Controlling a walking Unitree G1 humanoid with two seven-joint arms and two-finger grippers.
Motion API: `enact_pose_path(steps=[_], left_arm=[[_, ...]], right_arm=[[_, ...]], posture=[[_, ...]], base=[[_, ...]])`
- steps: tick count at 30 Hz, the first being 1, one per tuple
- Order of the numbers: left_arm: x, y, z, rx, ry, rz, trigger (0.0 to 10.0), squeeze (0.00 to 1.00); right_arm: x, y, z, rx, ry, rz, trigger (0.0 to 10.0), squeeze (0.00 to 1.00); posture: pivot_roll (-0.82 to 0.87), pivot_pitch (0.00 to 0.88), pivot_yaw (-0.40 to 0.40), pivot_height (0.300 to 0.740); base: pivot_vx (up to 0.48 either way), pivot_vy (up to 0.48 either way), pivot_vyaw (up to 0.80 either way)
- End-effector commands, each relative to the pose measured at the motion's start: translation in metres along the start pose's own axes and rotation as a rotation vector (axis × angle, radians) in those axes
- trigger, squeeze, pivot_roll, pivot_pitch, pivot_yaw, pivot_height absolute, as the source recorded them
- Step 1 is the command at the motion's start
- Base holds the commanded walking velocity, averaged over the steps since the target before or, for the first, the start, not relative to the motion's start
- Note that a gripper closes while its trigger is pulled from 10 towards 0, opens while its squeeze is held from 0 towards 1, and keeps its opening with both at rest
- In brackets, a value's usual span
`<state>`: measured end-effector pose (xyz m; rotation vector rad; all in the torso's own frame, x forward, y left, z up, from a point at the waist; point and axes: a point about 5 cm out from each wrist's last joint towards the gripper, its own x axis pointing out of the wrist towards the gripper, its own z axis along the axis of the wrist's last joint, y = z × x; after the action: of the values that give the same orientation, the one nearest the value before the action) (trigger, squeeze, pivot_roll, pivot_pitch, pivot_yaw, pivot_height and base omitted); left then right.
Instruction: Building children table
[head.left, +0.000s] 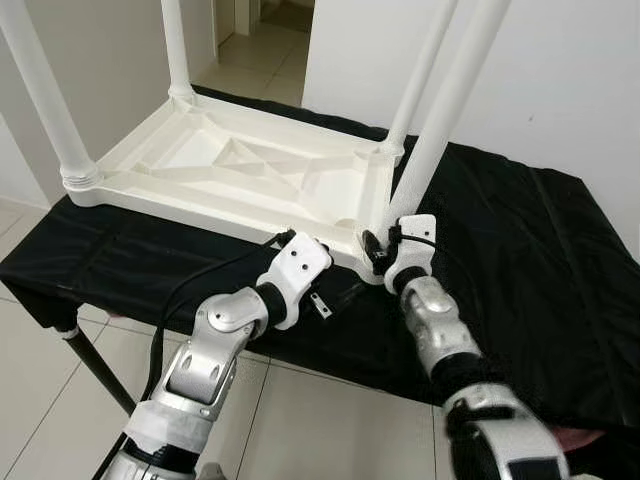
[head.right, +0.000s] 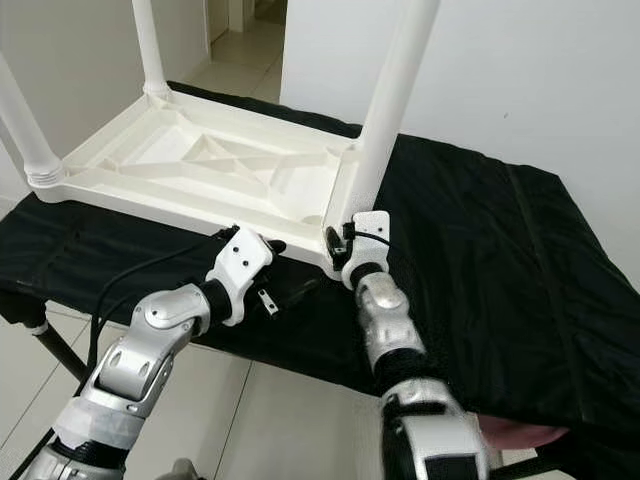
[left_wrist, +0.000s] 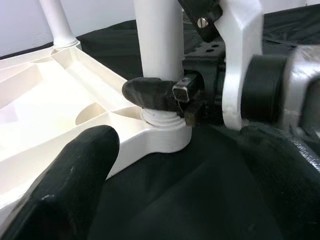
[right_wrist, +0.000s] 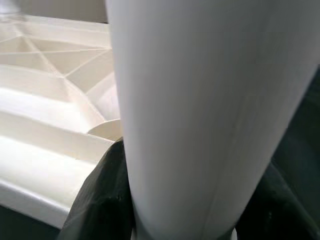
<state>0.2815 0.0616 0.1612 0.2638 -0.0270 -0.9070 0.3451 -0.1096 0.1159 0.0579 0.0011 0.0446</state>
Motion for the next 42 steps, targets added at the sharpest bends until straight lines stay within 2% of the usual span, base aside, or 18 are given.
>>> enact_pose_path(steps=[1,3,4,9,10,13,16,18,21,22,24,26,33,37,40,42], left_arm=[[0.003,-0.002,-0.002,-0.006,0.002,0.046,10.0,0.00],[0.003,-0.002,-0.003,-0.007,0.001,0.045,10.0,0.00],[0.005,-0.002,-0.003,-0.008,0.000,0.044,10.0,0.00],[0.005,-0.003,-0.002,-0.009,-0.002,0.043,10.0,0.00],[0.005,-0.002,-0.002,-0.010,-0.002,0.045,10.0,0.00],[0.004,-0.002,-0.002,-0.010,-0.001,0.047,10.0,0.00],[0.003,-0.002,-0.001,-0.009,-0.001,0.054,10.0,0.00],[0.003,-0.002,-0.001,-0.009,-0.001,0.054,10.0,0.00],[0.002,-0.002,-0.001,-0.008,-0.001,0.056,10.0,0.00],[0.001,-0.002,-0.001,-0.007,0.000,0.057,10.0,0.00],[0.001,-0.002,-0.001,-0.005,0.000,0.057,10.0,0.00],[0.000,-0.002,-0.001,-0.002,0.002,0.054,10.0,0.00],[-0.001,-0.003,-0.001,0.002,0.004,0.048,10.0,0.00],[-0.001,-0.002,-0.001,0.003,0.006,0.045,10.0,0.00],[-0.001,-0.002,0.000,0.006,0.008,0.042,10.0,0.00],[-0.001,-0.001,0.000,0.006,0.008,0.042,10.0,0.00]], right_arm=[[-0.008,-0.004,-0.019,-0.031,0.099,-0.054,10.0,0.00],[-0.010,0.002,-0.018,-0.027,0.104,-0.063,10.0,0.00],[-0.010,0.002,-0.011,-0.010,0.064,-0.033,10.0,0.00],[-0.010,0.001,-0.008,-0.007,0.050,-0.023,10.0,0.00],[-0.011,0.000,-0.007,-0.005,0.047,-0.024,10.0,1.00],[-0.011,-0.001,-0.006,0.005,0.042,-0.009,10.0,1.00],[-0.014,-0.007,-0.002,0.025,0.024,0.079,10.0,1.00],[-0.014,-0.008,-0.001,0.026,0.025,0.094,10.0,1.00],[-0.013,-0.014,-0.004,-0.035,0.052,0.160,10.0,1.00],[-0.012,-0.018,-0.007,-0.068,0.066,0.212,10.0,0.00],[-0.012,-0.022,-0.007,-0.096,0.072,0.250,10.0,0.00],[-0.008,-0.032,-0.004,-0.165,0.038,0.350,10.0,0.00],[0.001,-0.043,0.008,-0.179,0.006,0.451,10.0,0.00],[0.005,-0.042,0.011,-0.186,0.007,0.486,10.0,0.00],[0.012,-0.034,0.014,-0.164,0.017,0.580,10.0,0.00],[0.014,-0.031,0.014,-0.166,0.019,0.599,10.0,0.00]], posture=[[0.03,0.000,-0.121,0.740],[0.03,0.000,-0.121,0.740],[0.02,0.000,-0.128,0.740],[0.02,0.000,-0.130,0.740],[0.02,0.000,-0.132,0.740],[0.03,0.000,-0.134,0.740],[0.03,0.000,-0.138,0.740],[0.03,0.000,-0.138,0.740],[0.04,0.000,-0.140,0.740],[0.04,0.000,-0.137,0.740],[0.04,0.000,-0.137,0.740],[0.04,0.000,-0.137,0.740],[0.04,0.000,-0.128,0.740],[0.05,0.000,-0.123,0.740],[0.05,0.000,-0.121,0.740],[0.05,0.000,-0.120,0.740]], base=[[0.000,0.000,0.00],[0.000,0.000,0.00],[0.000,0.000,0.00],[0.000,0.000,0.00],[0.000,0.000,0.00],[0.000,0.000,0.00],[0.000,0.000,0.00],[0.000,0.000,0.00],[0.000,0.000,0.00],[0.000,0.000,0.00],[0.000,0.000,0.00],[0.000,0.000,0.00],[0.000,0.000,0.00],[0.000,0.000,0.00],[0.000,0.000,0.00],[0.000,0.000,0.00]])
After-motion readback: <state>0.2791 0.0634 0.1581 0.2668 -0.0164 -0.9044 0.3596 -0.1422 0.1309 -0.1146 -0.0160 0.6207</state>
